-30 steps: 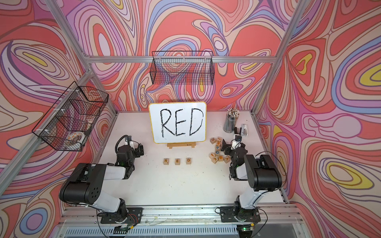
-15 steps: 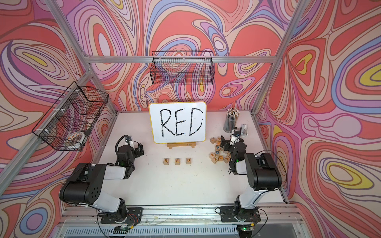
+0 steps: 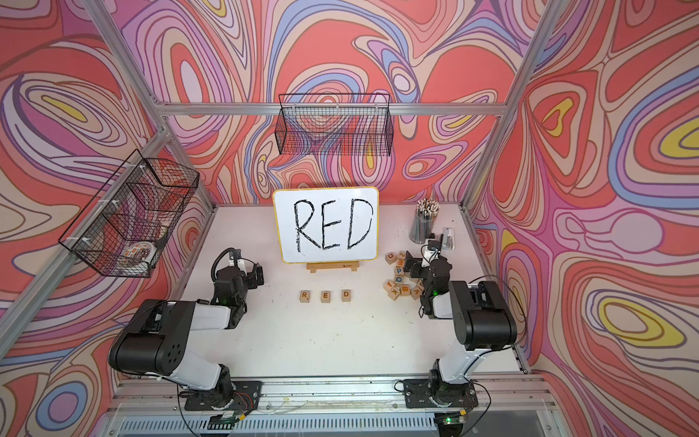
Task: Assemble the uppercase word "red" with letter blocks
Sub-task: Reset both arms
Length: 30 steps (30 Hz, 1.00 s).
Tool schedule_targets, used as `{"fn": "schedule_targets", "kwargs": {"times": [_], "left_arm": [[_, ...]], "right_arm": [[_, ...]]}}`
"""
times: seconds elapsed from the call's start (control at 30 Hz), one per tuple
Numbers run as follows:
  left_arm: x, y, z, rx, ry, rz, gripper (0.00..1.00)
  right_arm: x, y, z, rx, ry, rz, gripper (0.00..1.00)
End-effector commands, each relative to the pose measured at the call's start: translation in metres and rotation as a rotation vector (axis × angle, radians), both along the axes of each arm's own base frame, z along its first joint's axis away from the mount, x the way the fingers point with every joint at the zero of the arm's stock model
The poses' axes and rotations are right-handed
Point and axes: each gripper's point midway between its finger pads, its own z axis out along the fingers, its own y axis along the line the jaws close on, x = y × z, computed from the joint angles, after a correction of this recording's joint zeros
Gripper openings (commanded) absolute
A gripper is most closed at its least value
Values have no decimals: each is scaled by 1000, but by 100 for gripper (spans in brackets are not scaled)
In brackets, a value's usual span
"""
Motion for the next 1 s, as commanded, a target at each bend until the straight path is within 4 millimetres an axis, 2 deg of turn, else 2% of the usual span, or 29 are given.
{"fn": "schedule_targets", "kwargs": {"times": [0.0,0.07,0.1,0.13,0.17,0.2,0.23,0.27,0.33,0.4,0.43,0.47,0.5,0.53,0.57,0.6,0.67,0.7,0.77,0.87,0.9,0.97], "left_arm": [[5,4,10,-4,-42,21,100],[5,4,10,-3,-43,22,100],[5,4,10,-4,-43,21,100],[5,4,10,-3,-43,22,100],[5,4,10,-3,-42,21,100],[5,4,10,-4,-44,20,100],[5,4,10,-4,-42,21,100],[5,4,10,-3,-43,20,100],[5,4,10,-4,-42,21,100],[5,4,10,-4,-42,22,100],[5,4,10,-3,-43,21,100],[5,4,10,-3,-42,22,100],[5,4,10,-3,-42,21,100],[5,4,10,-4,-42,21,100],[5,4,10,-4,-41,21,100],[5,4,10,-3,-42,21,100],[5,4,10,-3,-42,22,100],[5,4,10,-4,-44,21,100],[6,4,10,-3,-40,20,100],[7,4,8,-16,-33,19,100],[7,4,8,-24,-31,11,100],[7,4,9,-23,-36,11,100]], "right_arm": [[-2,12,0,3,-14,79,98],[-8,-20,1,16,-33,-118,98],[-8,-10,3,4,-46,-56,98],[-8,12,4,-16,-53,82,98],[-8,24,3,-20,-38,157,99],[-6,13,1,-3,-26,84,98],[-5,-17,2,16,-35,-98,98],[-6,-17,1,12,-22,-103,98],[-4,25,1,-14,-21,160,98],[-6,-22,1,27,-32,-137,98],[-8,-19,3,9,-42,-110,98],[-7,11,2,-19,-39,73,98],[-7,27,3,-26,-38,164,98],[-6,9,1,-3,-24,48,98],[-7,-24,2,23,-38,-154,98],[-8,-25,2,13,-30,-159,98],[-3,13,1,-22,-22,77,98],[-2,15,-1,-17,1,88,98],[2,-13,-2,5,6,-86,98],[2,-6,-3,-4,10,-41,98],[2,-14,-2,2,8,-88,98],[0,-14,-2,2,2,-95,98]]}}
